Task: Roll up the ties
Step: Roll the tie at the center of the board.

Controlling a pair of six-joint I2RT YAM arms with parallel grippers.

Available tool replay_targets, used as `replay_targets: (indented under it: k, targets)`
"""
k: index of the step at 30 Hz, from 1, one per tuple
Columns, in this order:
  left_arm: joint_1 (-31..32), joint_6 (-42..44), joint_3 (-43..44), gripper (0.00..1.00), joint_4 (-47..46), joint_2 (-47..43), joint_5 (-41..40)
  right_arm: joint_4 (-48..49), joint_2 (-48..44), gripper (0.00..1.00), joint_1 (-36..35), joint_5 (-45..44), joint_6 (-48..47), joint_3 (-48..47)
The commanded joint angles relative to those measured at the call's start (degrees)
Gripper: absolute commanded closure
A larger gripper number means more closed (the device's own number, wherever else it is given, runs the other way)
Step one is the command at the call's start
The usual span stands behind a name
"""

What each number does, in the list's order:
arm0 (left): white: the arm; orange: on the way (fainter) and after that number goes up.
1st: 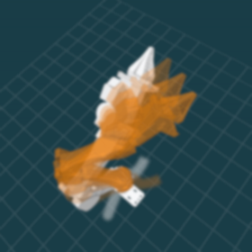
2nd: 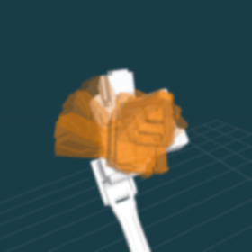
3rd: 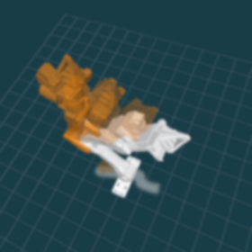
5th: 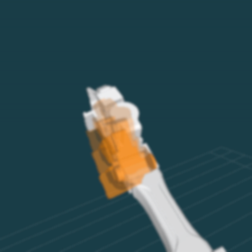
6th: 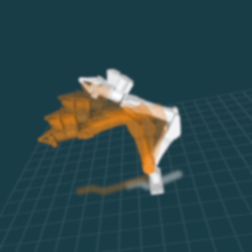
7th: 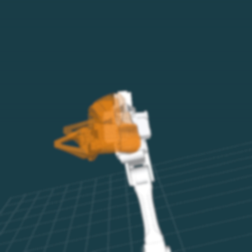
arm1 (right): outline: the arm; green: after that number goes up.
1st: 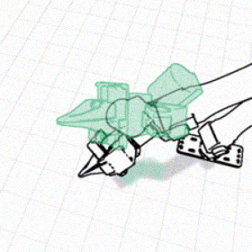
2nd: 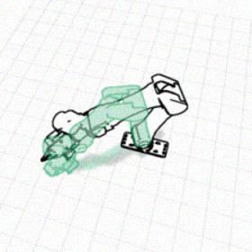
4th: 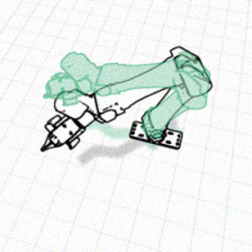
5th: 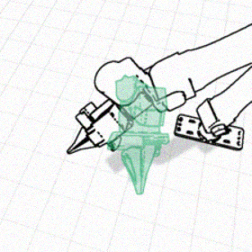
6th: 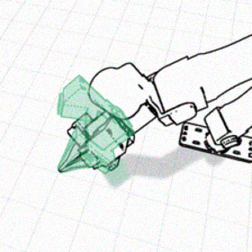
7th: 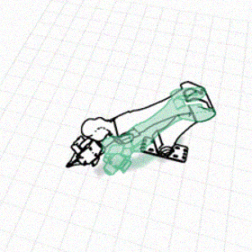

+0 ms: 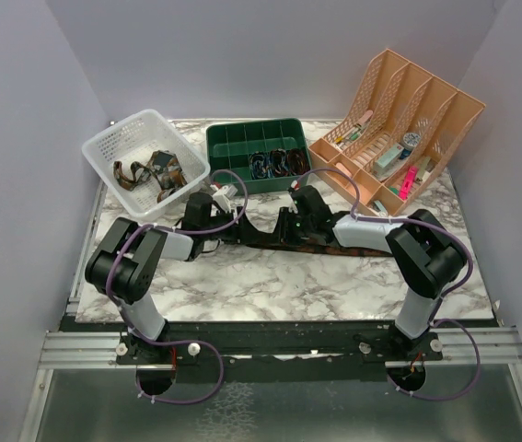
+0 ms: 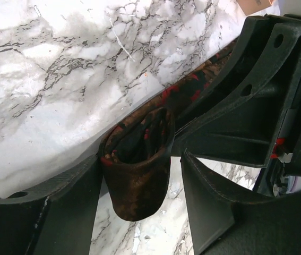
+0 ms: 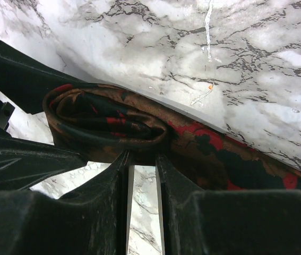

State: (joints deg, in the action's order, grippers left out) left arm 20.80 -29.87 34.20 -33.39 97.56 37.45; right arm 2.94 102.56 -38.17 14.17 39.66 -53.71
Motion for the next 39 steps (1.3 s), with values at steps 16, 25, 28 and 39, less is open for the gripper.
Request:
replay_targets:
  k: [16, 25, 28, 39]
  targets:
    - [-0.3, 0.8, 0.5, 0.74, -1.6, 0.5, 3.0, -0.1, 1.3, 0.70, 0.9, 2.2, 0.6, -1.3]
    - [-0.2, 3.3, 2.9, 1.00, 13.1, -5.4, -7.6, -2.8, -6.6, 0.53, 1.9, 0.8, -0.7, -1.3]
    - [-0.2, 6.2, 5.9, 1.00, 22.8, -6.8, -13.3, -5.0, -9.1, 0.52, 2.3, -0.9, -1.7, -1.0]
    - [0.2, 12.9, 13.7, 1.00, 47.9, -11.2, -26.4, -9.0, -10.7, 0.51, 3.0, -4.6, -4.7, -1.7]
